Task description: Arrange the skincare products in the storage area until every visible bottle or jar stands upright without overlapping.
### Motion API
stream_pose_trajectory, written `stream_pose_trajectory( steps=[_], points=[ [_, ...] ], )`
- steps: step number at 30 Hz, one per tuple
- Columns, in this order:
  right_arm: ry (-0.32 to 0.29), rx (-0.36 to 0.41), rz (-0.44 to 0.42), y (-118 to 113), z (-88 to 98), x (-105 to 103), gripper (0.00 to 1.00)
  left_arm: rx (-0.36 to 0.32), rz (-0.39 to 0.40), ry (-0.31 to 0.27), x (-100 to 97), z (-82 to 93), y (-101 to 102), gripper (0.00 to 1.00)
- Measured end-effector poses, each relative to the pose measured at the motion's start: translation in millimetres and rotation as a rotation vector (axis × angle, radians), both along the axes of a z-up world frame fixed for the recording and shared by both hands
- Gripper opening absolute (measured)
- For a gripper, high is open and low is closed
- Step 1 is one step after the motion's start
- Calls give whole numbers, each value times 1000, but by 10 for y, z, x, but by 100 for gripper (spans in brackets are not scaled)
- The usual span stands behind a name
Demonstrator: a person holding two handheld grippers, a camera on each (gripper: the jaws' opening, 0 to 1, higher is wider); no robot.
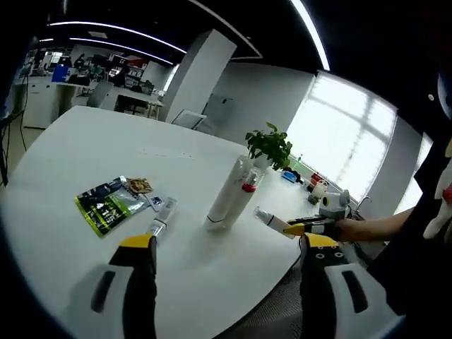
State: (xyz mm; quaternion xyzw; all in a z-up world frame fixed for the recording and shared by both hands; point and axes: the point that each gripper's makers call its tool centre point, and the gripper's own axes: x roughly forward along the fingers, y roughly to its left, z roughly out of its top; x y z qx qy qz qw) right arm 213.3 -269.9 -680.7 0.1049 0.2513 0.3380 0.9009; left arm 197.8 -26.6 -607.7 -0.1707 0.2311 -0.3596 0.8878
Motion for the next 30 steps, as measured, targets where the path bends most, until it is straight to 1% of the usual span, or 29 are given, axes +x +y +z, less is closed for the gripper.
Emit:
stream_pose_trajectory(
  steps=[2,3,4,6,8,9,11,12,14,16,17,18,19,20,22,23,24,25,28,30],
  points=[
    [-16,42,22,140,145,-39,20,-16,-7,1,-4,29,-26,75],
    [-31,74,34,233,247,-53,20,-31,-14,3,-4,50,-46,75],
    [-44,90,49,295,313,-65,20,-43,-22,6,-8,68,-68,75],
    [-66,151,73,459,483,-73,20,-71,-32,6,-5,117,-115,75],
    [-81,201,106,612,608,-86,20,-100,-49,9,-7,179,-182,74],
    [-83,241,127,735,690,-85,20,-114,-54,6,1,211,-205,73],
    [-91,273,159,883,772,-91,20,-149,-71,1,10,294,-268,72],
    [-98,291,180,1001,834,-100,20,-172,-78,-3,19,352,-300,71],
    [-107,320,213,1171,919,-125,20,-197,-81,-18,35,446,-335,71],
    [-113,339,223,1271,968,-118,20,-225,-81,-25,37,534,-359,70],
    [-112,360,230,1309,995,-120,20,-239,-80,-28,40,572,-365,69],
    [-110,398,234,1358,1040,-119,20,-260,-79,-32,44,619,-366,69],
    [-110,410,237,1373,1056,-121,20,-265,-79,-32,46,631,-366,68],
    [-109,443,239,1460,1100,-115,20,-277,-83,-37,59,670,-365,68],
    [-105,486,246,1529,1155,-117,20,-279,-99,-45,95,706,-368,67],
    [-105,493,245,1541,1166,-115,20,-278,-101,-46,103,711,-368,66],
    [-102,543,259,1605,1245,-128,20,-276,-104,-46,126,727,-366,65],
    [-102,556,264,1623,1270,-135,20,-280,-110,-52,149,767,-366,64],
    [-109,615,280,1717,1411,-161,20,-324,-128,-76,191,936,-384,59],
    [-109,648,290,1761,1472,-178,20,-338,-132,-83,202,1008,-402,57]
  ],
)
